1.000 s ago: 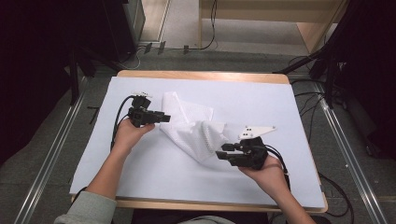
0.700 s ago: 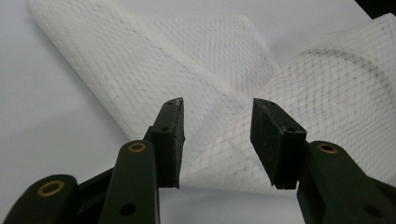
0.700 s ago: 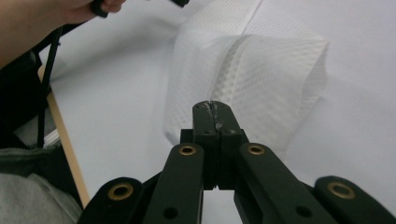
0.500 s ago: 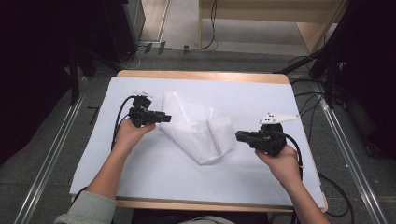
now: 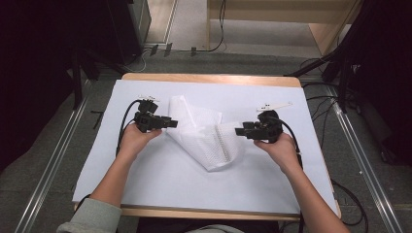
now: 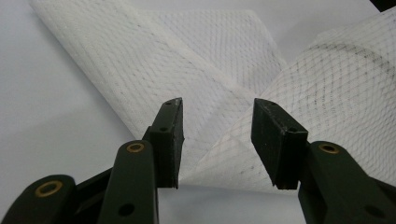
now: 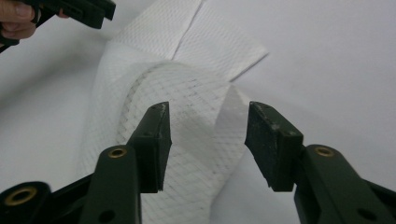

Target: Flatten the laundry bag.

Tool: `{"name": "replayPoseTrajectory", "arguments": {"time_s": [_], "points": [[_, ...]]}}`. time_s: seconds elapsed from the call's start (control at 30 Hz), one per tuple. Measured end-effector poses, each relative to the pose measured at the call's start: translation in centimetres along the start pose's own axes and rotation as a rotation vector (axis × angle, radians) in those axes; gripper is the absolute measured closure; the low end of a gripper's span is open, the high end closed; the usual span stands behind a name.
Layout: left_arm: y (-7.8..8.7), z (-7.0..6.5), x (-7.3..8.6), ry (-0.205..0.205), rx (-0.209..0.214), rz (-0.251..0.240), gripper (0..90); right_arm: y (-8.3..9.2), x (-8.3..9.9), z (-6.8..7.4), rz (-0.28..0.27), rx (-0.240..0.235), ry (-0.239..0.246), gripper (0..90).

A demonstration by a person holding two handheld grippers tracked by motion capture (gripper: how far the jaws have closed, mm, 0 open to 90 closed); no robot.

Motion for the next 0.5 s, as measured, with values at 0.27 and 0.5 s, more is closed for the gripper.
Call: {"name": "replayPoseTrajectory", "arguments": {"time_s": [0.27,0.5], "points": [[0.3,0.1,0.0,0.001,0.003,-0.008,54.6,-0.4,-0.5,3.8,0.023,-0.036,0.108,90.0],[0.3,-0.5,-0.2,-0.005,0.011,-0.01,54.0,-0.5,-1.0,8.3,0.001,-0.102,0.19,90.0]]}}
Point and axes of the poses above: each handheld gripper's, and its own axes: y roughly backward along the jaws, x roughly out of its underside, z roughly to its left, the point moved 1 cm from there along -y, roughly forward along the jaws, and after that the axes turned 5 degrees about -x, right-handed, at the moved point
